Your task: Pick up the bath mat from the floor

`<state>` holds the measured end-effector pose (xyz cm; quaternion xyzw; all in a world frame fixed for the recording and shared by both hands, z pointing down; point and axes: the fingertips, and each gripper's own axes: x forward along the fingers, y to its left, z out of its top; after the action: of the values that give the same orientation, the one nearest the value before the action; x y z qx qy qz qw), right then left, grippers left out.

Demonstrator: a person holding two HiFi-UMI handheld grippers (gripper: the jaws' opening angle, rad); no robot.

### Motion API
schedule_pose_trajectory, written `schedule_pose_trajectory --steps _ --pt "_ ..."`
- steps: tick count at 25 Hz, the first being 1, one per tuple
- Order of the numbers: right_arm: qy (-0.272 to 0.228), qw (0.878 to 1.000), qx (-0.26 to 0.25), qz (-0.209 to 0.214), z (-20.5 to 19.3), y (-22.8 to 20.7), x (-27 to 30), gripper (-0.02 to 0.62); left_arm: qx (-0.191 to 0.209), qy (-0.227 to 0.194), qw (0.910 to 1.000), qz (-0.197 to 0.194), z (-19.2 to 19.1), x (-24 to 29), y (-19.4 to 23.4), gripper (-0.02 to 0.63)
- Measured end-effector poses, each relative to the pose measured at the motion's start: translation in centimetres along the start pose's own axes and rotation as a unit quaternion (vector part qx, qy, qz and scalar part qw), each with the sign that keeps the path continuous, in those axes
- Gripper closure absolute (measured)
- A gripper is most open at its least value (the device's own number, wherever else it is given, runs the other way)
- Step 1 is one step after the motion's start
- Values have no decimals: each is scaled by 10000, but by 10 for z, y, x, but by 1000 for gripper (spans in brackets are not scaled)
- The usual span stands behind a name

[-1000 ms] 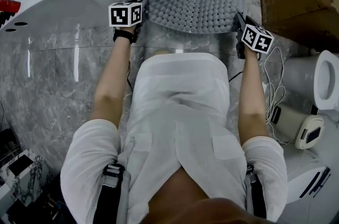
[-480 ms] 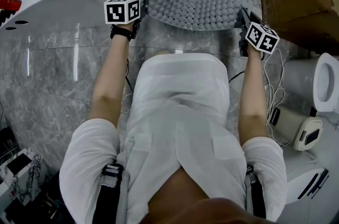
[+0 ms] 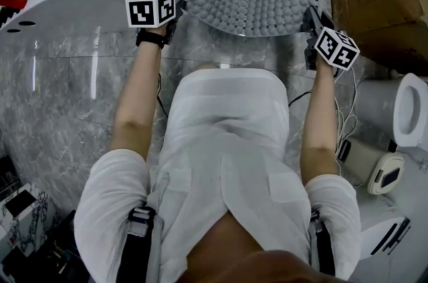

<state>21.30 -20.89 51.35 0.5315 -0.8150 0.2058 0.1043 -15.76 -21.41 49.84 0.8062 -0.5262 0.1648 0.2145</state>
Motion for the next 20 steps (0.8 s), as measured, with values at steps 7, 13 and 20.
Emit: schedule_pose_trajectory --steps 7,13,20 --pt "-364 9992 -71 123 34 9 -7 529 120 -299 9995 -51 31 -12 -8 566" --pt "-746 9970 -155 153 65 16 -16 529 210 -611 9978 -135 62 -24 -13 566" --pt "-965 9947 -290 210 79 24 -24 529 237 -883 9956 -185 76 -35 -19 566"
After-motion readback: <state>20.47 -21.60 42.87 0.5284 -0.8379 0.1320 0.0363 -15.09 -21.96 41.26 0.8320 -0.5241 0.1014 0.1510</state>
